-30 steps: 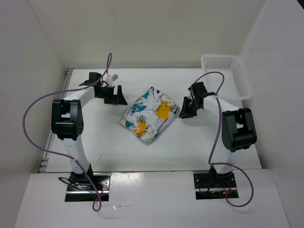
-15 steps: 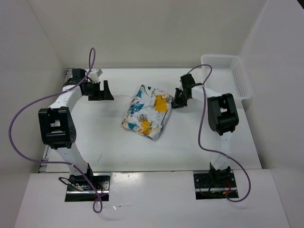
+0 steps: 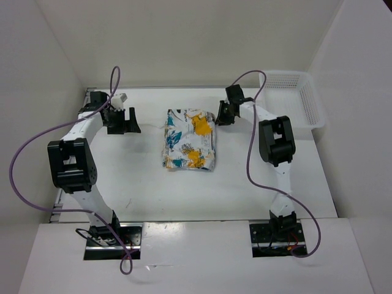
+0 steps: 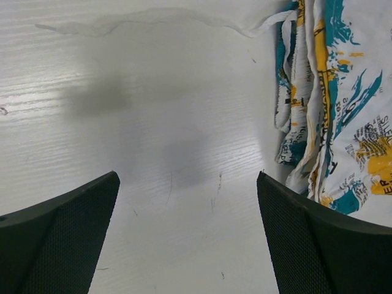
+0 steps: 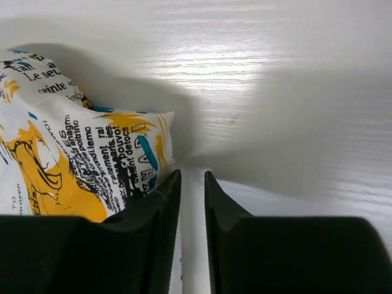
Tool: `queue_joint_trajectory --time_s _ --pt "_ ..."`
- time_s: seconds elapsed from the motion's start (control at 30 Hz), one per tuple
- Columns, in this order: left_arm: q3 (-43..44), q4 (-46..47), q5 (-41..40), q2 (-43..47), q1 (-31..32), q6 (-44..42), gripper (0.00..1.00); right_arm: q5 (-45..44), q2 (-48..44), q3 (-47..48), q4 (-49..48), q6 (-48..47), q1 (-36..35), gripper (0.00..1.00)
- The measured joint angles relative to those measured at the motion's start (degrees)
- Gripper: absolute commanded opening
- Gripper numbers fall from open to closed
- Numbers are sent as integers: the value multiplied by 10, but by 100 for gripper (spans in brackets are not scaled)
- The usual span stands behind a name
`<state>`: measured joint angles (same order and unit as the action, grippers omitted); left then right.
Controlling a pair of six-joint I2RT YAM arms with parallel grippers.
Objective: Fold and stack the shorts
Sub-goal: Fold the shorts
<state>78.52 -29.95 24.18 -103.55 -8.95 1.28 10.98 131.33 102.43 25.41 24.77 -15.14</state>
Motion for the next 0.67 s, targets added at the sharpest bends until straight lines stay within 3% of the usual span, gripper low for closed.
queue_joint_trajectory --time_s 0.1,0.47,0.67 --pt "-3 0 -22 7 0 0 100 -41 -29 0 13 -25 0 43" --pt "-39 12 -213 74 0 0 100 -179 -342 -102 -14 -174 8 56" --pt "-39 17 -246 82 0 0 100 -198 -384 -165 -19 -214 26 61"
